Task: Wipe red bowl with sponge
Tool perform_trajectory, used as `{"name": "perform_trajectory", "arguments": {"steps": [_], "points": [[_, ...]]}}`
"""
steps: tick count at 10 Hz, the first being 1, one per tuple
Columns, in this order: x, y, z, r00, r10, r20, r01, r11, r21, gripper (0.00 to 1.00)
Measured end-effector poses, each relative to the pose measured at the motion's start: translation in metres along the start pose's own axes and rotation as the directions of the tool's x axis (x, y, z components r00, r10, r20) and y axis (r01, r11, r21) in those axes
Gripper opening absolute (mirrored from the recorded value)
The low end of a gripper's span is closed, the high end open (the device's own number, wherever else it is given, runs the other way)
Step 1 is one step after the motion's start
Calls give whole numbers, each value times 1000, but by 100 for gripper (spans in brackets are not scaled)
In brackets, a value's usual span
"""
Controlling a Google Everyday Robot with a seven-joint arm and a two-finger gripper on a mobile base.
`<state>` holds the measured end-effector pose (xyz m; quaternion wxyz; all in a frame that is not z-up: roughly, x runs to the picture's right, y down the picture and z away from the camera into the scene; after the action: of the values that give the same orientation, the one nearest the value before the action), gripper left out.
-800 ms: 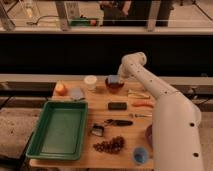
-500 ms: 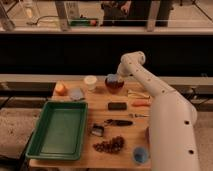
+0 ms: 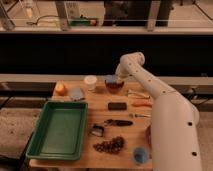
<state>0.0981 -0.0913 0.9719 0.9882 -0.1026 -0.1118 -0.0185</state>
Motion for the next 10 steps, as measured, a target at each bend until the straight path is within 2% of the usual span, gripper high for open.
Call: {"name": "perform_trajectory", "arguments": {"steps": [5, 10], "points": [[4, 15, -17, 1000, 10, -5, -10, 1000, 0, 0], [20, 28, -29, 999, 20, -43, -20, 1000, -13, 0]]}}
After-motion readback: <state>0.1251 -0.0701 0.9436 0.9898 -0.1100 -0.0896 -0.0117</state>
